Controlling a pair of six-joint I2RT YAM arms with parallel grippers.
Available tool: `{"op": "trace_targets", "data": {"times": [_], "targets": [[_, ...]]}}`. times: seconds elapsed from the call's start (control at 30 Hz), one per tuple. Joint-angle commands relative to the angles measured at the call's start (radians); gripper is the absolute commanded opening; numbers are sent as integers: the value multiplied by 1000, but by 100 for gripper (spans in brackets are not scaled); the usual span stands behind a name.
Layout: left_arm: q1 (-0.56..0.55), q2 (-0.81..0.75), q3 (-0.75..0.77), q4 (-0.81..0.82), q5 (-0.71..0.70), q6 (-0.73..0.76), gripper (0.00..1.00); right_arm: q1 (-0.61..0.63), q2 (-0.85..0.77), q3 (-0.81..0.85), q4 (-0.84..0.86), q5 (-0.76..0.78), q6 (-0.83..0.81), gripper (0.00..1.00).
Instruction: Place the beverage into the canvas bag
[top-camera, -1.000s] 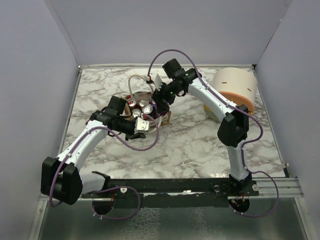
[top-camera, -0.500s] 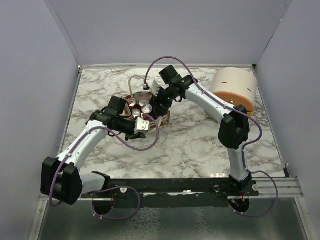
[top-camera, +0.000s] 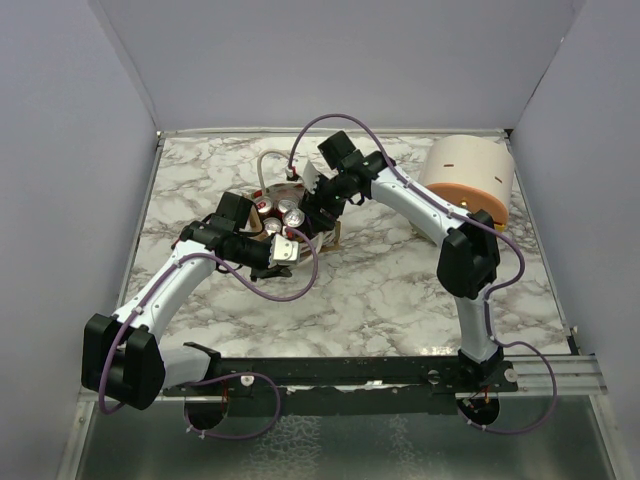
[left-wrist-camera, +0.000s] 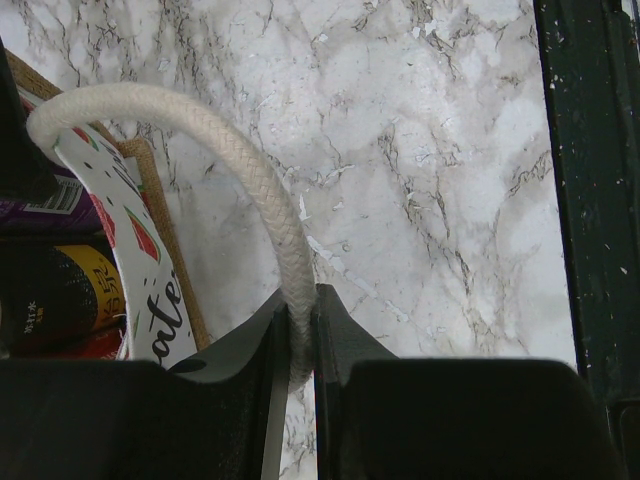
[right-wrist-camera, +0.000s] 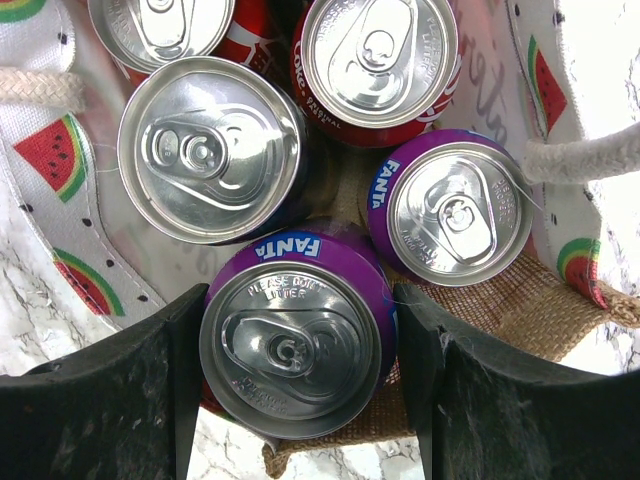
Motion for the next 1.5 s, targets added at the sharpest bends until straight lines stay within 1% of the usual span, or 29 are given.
{"op": "trace_targets", "data": {"times": [0.0,0.17,0.73,0.93,1.17,1.23,1.33,1.4,1.47], "targets": [[0,-15,-12,-39,56,12,15,3,-58,-19,-14,23,-3,66],[0,-13,-11,-42,56,14,15,3,-69,-27,-8,31,-2,70],[0,-15,-14,-43,55,19,15,3,-67,-25,2,28,1,77],[0,-14,-13,-44,56,18,15,3,-83,15,4,-8,20,78],[1,-13,-12,-45,55,19,15,2,-100,46,8,-64,28,82],[0,-13,-11,-44,55,20,15,2,-101,57,9,-68,30,81],[1,-14,-12,-44,55,19,15,2,-101,65,19,-59,33,78],[0,-16,-12,-44,55,19,15,2,-94,71,22,-44,35,74],[0,-17,-14,-44,55,19,15,2,-85,75,22,-29,36,66]]}}
